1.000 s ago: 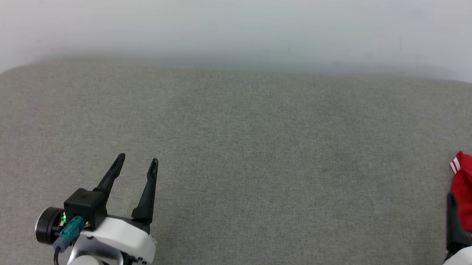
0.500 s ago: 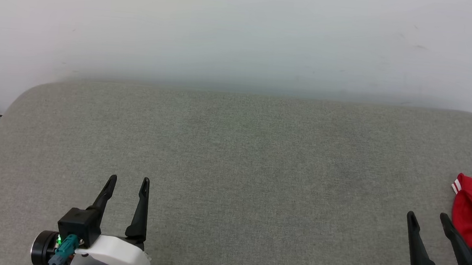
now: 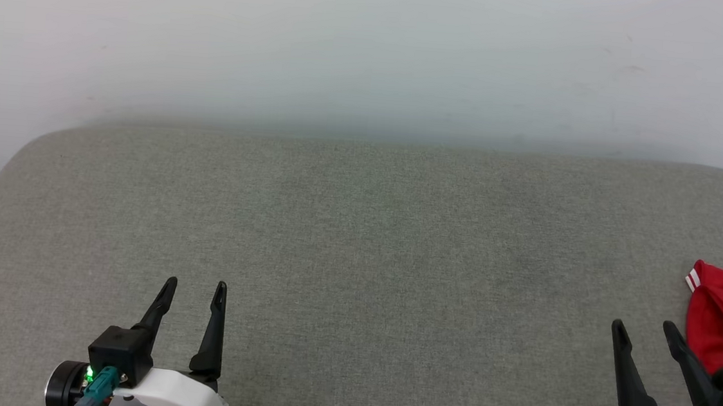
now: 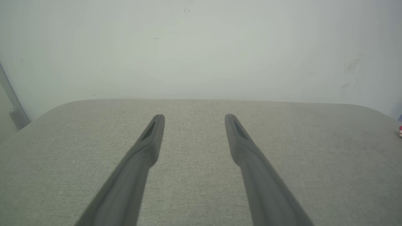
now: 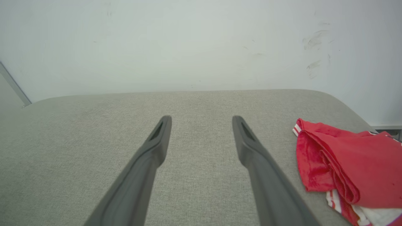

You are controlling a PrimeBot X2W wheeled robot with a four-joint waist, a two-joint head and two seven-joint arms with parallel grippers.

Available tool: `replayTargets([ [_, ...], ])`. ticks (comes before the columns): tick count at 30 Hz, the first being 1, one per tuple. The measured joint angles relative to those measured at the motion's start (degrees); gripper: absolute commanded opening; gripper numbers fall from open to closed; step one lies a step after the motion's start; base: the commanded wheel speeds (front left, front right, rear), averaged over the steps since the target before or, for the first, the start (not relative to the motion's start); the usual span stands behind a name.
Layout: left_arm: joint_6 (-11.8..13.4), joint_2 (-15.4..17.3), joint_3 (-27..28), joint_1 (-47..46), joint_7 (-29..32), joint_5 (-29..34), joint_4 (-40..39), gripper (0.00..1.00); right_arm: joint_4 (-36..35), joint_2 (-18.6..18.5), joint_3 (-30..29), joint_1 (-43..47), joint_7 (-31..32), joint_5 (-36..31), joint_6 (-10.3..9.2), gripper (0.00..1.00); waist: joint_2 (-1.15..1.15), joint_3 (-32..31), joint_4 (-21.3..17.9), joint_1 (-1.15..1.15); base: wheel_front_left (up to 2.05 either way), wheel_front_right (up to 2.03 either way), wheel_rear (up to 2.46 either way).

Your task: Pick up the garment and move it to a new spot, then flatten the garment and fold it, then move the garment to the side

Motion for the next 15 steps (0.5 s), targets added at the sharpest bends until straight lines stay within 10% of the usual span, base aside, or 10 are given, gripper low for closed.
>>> replayTargets([
  [10, -0.8, -0.6, 0.9, 0.0, 0.0, 1.1, 0.2, 1.0, 0.8, -0.2, 0.5, -0.4, -0.1, 0.1, 0.0, 1.0, 0.0, 0.2, -0.3, 0.0, 0.0, 0.0, 0.0],
  [11, -0.8, -0.6, 0.9, 0.0, 0.0, 1.1, 0.5, 0.0, 1.0, -0.2, 0.5, -0.3, -0.1, 0.1, 0.0, 0.0, 0.0, 0.2, -0.3, 0.0, 0.0, 0.0, 0.0],
  [15, -0.8, -1.0, 0.4, 1.3, 0.3, 0.9, 2.6, 0.0, 3.4, 0.1, 0.7, 0.2, 0.0, 0.2, 0.0, 0.0, 0.0, 0.3, -0.3, 0.0, 0.0, 0.0, 0.0],
])
